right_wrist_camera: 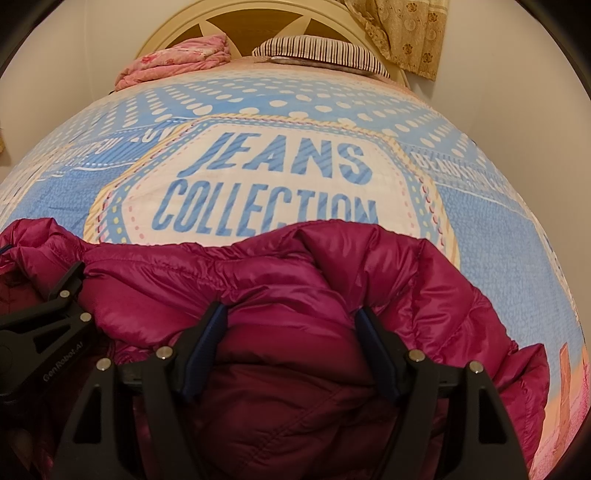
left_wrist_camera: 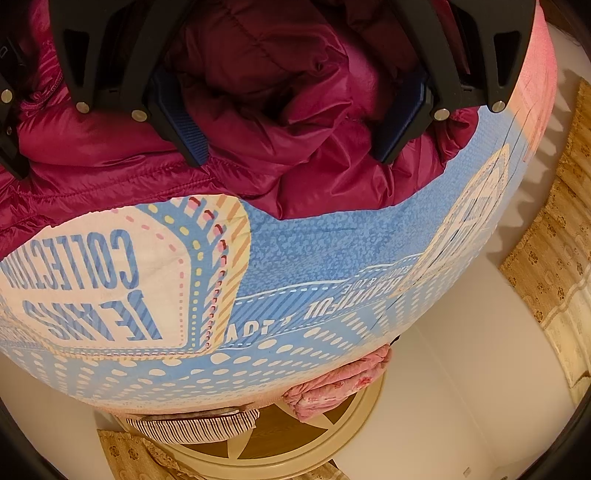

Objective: Fold large clothes

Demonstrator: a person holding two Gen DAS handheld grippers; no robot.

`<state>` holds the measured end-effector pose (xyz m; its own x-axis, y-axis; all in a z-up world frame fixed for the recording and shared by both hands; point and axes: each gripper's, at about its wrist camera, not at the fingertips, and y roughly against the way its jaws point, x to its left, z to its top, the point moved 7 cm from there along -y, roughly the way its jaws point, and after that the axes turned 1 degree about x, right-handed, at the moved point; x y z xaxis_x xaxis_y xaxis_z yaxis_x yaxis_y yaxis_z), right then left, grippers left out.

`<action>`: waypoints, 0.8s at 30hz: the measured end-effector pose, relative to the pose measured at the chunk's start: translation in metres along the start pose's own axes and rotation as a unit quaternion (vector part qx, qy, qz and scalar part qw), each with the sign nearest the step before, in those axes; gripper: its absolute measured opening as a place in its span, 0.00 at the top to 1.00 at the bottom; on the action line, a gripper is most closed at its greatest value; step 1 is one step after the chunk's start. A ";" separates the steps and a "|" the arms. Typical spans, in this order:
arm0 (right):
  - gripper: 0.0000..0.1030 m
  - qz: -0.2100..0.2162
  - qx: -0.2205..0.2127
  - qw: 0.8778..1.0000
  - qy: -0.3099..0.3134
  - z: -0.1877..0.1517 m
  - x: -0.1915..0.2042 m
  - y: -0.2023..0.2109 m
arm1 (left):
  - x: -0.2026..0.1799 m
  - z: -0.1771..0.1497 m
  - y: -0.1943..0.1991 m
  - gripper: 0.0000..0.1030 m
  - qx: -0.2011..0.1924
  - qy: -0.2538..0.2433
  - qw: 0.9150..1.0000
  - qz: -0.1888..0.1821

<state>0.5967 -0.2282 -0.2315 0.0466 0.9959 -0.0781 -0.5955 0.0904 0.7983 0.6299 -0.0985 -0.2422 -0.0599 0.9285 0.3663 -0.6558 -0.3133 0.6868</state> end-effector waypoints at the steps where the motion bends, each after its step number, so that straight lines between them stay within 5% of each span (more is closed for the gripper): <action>1: 0.27 0.000 0.000 1.000 0.000 0.000 0.000 0.000 | 0.000 0.000 0.000 0.10 -0.001 -0.001 1.000 0.002; 5: 0.24 -0.004 0.006 1.000 0.003 0.001 0.000 -0.002 | -0.003 0.004 0.001 0.10 0.001 -0.017 1.000 0.008; 8: 0.14 0.006 0.036 0.999 0.019 0.005 -0.006 -0.002 | 0.004 0.007 0.010 0.10 0.012 -0.035 0.999 -0.029; 13: 0.07 0.027 0.030 0.999 0.021 0.002 -0.024 0.039 | 0.056 0.000 0.065 0.10 -0.020 0.015 0.997 -0.074; 24: 0.06 0.071 0.017 0.997 0.009 -0.109 -0.042 0.135 | 0.124 -0.133 0.157 0.10 -0.019 0.017 0.996 -0.091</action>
<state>0.4266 -0.2591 -0.1858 -0.0517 0.9983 0.0268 -0.5679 -0.0514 0.8215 0.4198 -0.0059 -0.1723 0.0374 0.9755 0.2169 -0.6856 -0.1329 0.7157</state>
